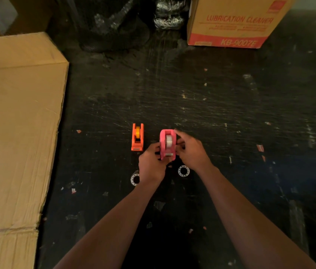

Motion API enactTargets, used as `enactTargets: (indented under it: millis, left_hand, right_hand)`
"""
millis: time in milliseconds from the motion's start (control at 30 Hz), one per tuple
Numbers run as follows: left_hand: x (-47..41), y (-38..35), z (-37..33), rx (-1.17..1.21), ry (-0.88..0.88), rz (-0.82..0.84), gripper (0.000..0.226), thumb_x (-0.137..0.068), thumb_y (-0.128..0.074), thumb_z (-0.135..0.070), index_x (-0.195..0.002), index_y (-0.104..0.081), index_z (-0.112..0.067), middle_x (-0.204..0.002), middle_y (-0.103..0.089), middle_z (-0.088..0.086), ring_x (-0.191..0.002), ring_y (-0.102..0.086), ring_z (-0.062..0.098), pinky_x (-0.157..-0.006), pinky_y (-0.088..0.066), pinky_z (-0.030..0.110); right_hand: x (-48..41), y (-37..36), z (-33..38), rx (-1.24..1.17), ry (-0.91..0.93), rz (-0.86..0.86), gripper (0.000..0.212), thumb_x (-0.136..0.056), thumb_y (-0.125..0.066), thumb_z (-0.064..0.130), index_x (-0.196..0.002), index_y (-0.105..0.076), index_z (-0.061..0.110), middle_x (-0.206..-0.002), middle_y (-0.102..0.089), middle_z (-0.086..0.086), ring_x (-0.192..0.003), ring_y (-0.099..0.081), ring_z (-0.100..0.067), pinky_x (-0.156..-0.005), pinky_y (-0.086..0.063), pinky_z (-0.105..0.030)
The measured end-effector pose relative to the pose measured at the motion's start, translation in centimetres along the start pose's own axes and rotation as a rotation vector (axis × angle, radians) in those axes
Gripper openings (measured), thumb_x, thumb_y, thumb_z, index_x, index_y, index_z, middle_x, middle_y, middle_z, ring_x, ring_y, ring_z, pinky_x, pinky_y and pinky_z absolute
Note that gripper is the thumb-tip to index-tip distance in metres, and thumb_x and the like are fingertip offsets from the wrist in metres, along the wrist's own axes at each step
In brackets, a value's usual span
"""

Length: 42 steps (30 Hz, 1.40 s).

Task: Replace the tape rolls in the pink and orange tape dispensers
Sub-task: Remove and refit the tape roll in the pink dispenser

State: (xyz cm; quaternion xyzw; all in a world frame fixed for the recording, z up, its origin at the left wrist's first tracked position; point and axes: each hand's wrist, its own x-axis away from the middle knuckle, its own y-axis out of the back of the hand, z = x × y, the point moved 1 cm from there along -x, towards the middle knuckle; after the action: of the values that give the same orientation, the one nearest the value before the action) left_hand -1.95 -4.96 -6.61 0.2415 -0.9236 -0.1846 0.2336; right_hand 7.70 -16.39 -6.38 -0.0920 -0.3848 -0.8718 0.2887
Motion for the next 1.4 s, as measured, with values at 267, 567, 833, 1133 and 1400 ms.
enactTargets:
  millis: [267,567,833,1133,1400]
  left_hand:
    - [-0.2,0.2,0.2,-0.021,0.001,0.010,0.049,-0.079,-0.089,-0.016,-0.122,-0.066,-0.019,-0.095,-0.067,-0.017,-0.094,-0.069,0.005,-0.089,-0.061,0.033]
    - [-0.2,0.2,0.0,-0.023,0.005,0.014,0.053,-0.079,-0.089,-0.016,-0.125,-0.064,-0.020,-0.102,-0.068,-0.015,-0.102,-0.071,0.010,-0.092,-0.061,0.033]
    - [-0.6,0.3,0.5,-0.032,-0.005,0.043,0.058,-0.079,-0.087,-0.005,-0.130,-0.062,-0.017,-0.108,-0.070,-0.011,-0.102,-0.070,0.009,-0.089,-0.059,0.026]
    - [-2.0,0.9,1.0,-0.070,-0.047,0.124,0.064,-0.089,-0.070,0.010,-0.146,-0.056,-0.014,-0.128,-0.071,0.001,-0.108,-0.067,0.005,-0.080,-0.056,0.012]
    - [-5.0,0.6,-1.5,-0.072,-0.055,0.087,0.063,-0.088,-0.065,0.017,-0.143,-0.058,-0.013,-0.129,-0.069,-0.002,-0.111,-0.066,0.007,-0.078,-0.052,0.009]
  right_hand:
    - [0.3,-0.4,-0.1,-0.001,0.047,-0.002,0.064,-0.099,-0.061,0.014,-0.157,-0.039,0.030,-0.148,-0.058,-0.008,-0.134,-0.056,-0.022,-0.111,-0.046,-0.038]
    - [0.2,-0.7,-0.2,0.096,0.107,0.003,0.048,-0.106,-0.053,0.020,-0.152,-0.048,0.032,-0.130,-0.056,-0.007,-0.112,-0.055,-0.015,-0.094,-0.044,-0.029]
    - [0.7,-0.8,0.1,0.053,0.080,-0.021,0.058,-0.105,-0.054,0.024,-0.159,-0.036,0.029,-0.141,-0.058,-0.009,-0.128,-0.056,-0.023,-0.108,-0.048,-0.041]
    - [1.1,-0.2,0.0,-0.111,-0.016,-0.008,0.072,-0.094,-0.057,-0.007,-0.157,-0.042,0.023,-0.133,-0.069,-0.001,-0.109,-0.064,-0.007,-0.089,-0.048,-0.014]
    - [-1.4,1.3,1.4,-0.179,0.000,-0.036,0.070,-0.092,-0.058,-0.009,-0.154,-0.047,0.020,-0.120,-0.071,0.004,-0.107,-0.067,-0.008,-0.098,-0.052,-0.025]
